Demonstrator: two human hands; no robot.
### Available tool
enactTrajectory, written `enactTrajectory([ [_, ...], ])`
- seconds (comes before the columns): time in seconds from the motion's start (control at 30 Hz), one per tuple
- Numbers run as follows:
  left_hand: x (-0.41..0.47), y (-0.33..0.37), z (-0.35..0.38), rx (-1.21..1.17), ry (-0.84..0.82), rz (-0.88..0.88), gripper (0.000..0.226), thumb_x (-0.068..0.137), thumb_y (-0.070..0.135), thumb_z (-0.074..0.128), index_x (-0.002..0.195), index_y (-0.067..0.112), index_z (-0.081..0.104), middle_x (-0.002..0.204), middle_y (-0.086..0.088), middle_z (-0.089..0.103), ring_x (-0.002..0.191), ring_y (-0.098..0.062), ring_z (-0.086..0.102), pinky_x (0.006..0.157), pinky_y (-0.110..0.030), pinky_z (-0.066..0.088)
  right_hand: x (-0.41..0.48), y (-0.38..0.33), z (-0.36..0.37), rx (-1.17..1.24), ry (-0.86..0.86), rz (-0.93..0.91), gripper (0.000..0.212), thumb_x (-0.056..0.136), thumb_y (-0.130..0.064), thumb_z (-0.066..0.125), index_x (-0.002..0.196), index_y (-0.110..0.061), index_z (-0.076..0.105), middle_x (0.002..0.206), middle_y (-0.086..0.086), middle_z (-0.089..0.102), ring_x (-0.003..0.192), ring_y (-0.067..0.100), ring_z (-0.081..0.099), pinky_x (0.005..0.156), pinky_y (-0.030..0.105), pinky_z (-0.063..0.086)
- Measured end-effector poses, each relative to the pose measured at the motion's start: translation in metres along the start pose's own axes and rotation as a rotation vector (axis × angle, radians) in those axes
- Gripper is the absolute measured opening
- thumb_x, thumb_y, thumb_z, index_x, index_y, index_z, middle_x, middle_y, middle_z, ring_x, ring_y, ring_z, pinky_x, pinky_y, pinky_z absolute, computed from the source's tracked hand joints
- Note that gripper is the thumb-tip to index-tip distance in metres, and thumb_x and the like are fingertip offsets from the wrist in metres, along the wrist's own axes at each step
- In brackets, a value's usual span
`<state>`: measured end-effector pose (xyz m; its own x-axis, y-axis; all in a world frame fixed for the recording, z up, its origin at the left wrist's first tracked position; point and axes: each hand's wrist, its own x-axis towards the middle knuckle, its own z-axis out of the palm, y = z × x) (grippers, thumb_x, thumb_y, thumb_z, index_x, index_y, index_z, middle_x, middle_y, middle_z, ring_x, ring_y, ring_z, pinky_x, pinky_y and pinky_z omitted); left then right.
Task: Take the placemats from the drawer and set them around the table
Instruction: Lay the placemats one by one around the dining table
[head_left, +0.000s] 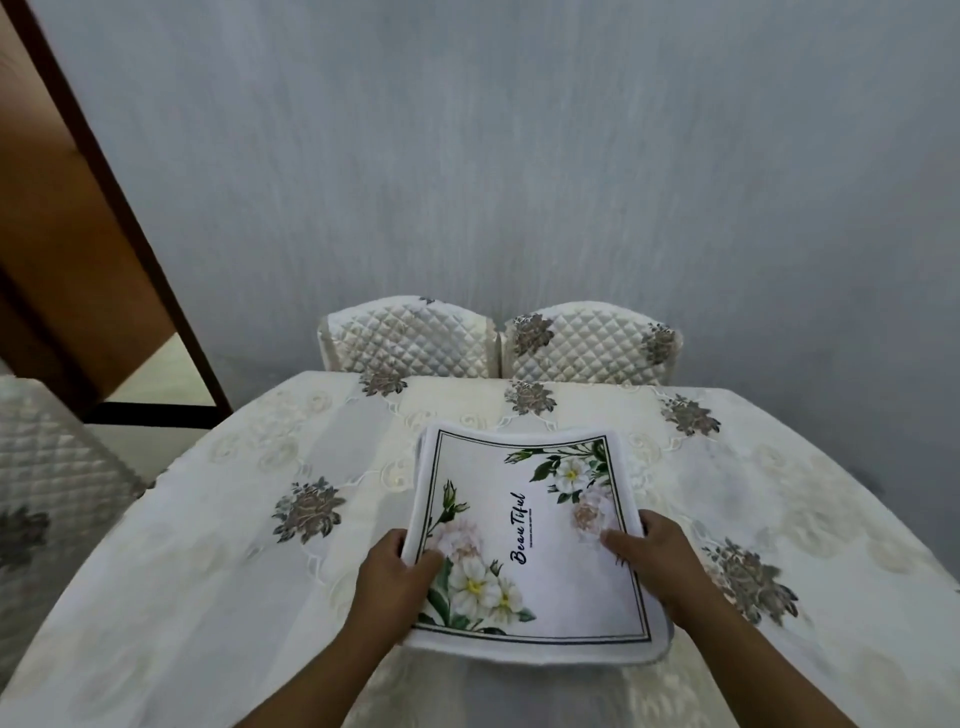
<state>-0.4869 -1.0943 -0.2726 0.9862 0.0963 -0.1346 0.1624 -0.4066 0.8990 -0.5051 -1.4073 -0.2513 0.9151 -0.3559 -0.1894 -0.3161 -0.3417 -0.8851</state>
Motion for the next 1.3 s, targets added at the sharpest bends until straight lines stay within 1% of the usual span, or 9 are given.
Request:
enactTrajectory([
  [0.07, 0.020, -0.010, 0.017, 0.013, -0.002, -0.002, 0.010, 0.079, 0.026, 0.072, 0.084, 0.030, 0.064, 0.076, 0.006, 0.071, 0.065, -0.006, 0.067, 0.055, -0.025, 0.053, 0.026, 0.014, 0.006, 0.011, 0.000, 0.008, 0.009, 0.080, -0.011, 0.076, 0.076, -0.013, 0.069, 0.059, 0.002, 0.066, 0.039, 0.001, 0.055, 0.038, 0.016, 0.041],
  [0.23, 0.053, -0.046, 0.057, 0.119, -0.019, 0.020, 0.018, 0.082, 0.030, 0.069, 0.097, 0.025, 0.062, 0.081, 0.013, 0.065, 0.075, -0.002, 0.063, 0.060, -0.017, 0.048, 0.068, 0.059, 0.024, -0.043, 0.008, 0.079, 0.008, 0.079, -0.015, 0.075, 0.076, -0.013, 0.068, 0.065, 0.006, 0.069, 0.054, 0.017, 0.062, 0.052, 0.027, 0.048],
  [0.37, 0.046, -0.082, 0.082, 0.383, 0.055, 0.129, 0.028, 0.085, 0.041, 0.062, 0.092, 0.015, 0.055, 0.084, -0.003, 0.060, 0.082, -0.022, 0.057, 0.071, -0.038, 0.049, 0.063, 0.108, 0.044, -0.188, 0.141, 0.071, 0.019, 0.081, -0.031, 0.072, 0.088, -0.020, 0.059, 0.078, -0.001, 0.066, 0.067, 0.014, 0.061, 0.062, 0.031, 0.046],
  [0.5, 0.042, -0.091, 0.088, 0.470, 0.150, 0.169, 0.045, 0.082, 0.048, 0.057, 0.105, 0.009, 0.060, 0.094, -0.010, 0.060, 0.092, -0.028, 0.053, 0.080, -0.041, 0.046, 0.056, 0.129, 0.061, -0.268, 0.282, -0.121, 0.025, 0.081, -0.028, 0.070, 0.095, -0.013, 0.056, 0.085, 0.005, 0.058, 0.078, 0.023, 0.054, 0.070, 0.034, 0.043],
  [0.67, 0.046, -0.084, 0.081, 0.495, 0.104, 0.163, 0.045, 0.081, 0.036, 0.071, 0.114, 0.009, 0.055, 0.104, -0.010, 0.055, 0.098, -0.026, 0.047, 0.082, -0.039, 0.043, 0.054, 0.125, 0.059, -0.527, 0.317, -0.104, 0.041, 0.078, -0.026, 0.076, 0.101, 0.002, 0.058, 0.094, 0.024, 0.057, 0.090, 0.039, 0.052, 0.078, 0.046, 0.045],
  [0.87, 0.042, -0.071, 0.083, 0.501, 0.129, 0.147, 0.042, 0.079, 0.022, 0.074, 0.114, 0.004, 0.059, 0.102, -0.018, 0.058, 0.099, -0.035, 0.051, 0.082, -0.045, 0.046, 0.047, 0.103, 0.059, -0.475, 0.337, -0.130, 0.037, 0.074, -0.014, 0.077, 0.102, 0.004, 0.059, 0.094, 0.025, 0.058, 0.090, 0.041, 0.053, 0.077, 0.047, 0.048],
  [1.07, 0.024, -0.053, 0.072, 0.298, 0.159, 0.146, 0.013, 0.093, 0.018, 0.058, 0.090, 0.019, 0.045, 0.072, 0.000, 0.057, 0.063, -0.020, 0.056, 0.053, -0.031, 0.039, 0.036, 0.079, 0.057, -0.297, 0.241, -0.078, 0.019, 0.092, -0.018, 0.058, 0.084, -0.012, 0.042, 0.067, 0.010, 0.055, 0.069, 0.035, 0.059, 0.055, 0.036, 0.038],
  [1.17, 0.006, -0.043, 0.044, 0.242, 0.171, 0.182, 0.015, 0.095, 0.018, 0.056, 0.088, 0.025, 0.045, 0.070, 0.004, 0.057, 0.059, -0.008, 0.055, 0.049, -0.024, 0.039, 0.015, 0.057, 0.059, -0.227, 0.206, -0.119, 0.022, 0.092, -0.018, 0.059, 0.078, -0.019, 0.042, 0.063, -0.005, 0.050, 0.061, 0.020, 0.053, 0.049, 0.028, 0.034],
  [1.3, -0.037, -0.051, -0.026, 0.245, 0.228, 0.168, 0.015, 0.096, 0.020, 0.056, 0.090, 0.029, 0.045, 0.074, 0.008, 0.059, 0.066, 0.000, 0.058, 0.048, -0.015, 0.042, -0.037, 0.030, 0.085, -0.132, 0.130, -0.121, 0.017, 0.092, -0.020, 0.059, 0.079, -0.012, 0.051, 0.071, 0.005, 0.057, 0.066, 0.021, 0.055, 0.058, 0.034, 0.041],
])
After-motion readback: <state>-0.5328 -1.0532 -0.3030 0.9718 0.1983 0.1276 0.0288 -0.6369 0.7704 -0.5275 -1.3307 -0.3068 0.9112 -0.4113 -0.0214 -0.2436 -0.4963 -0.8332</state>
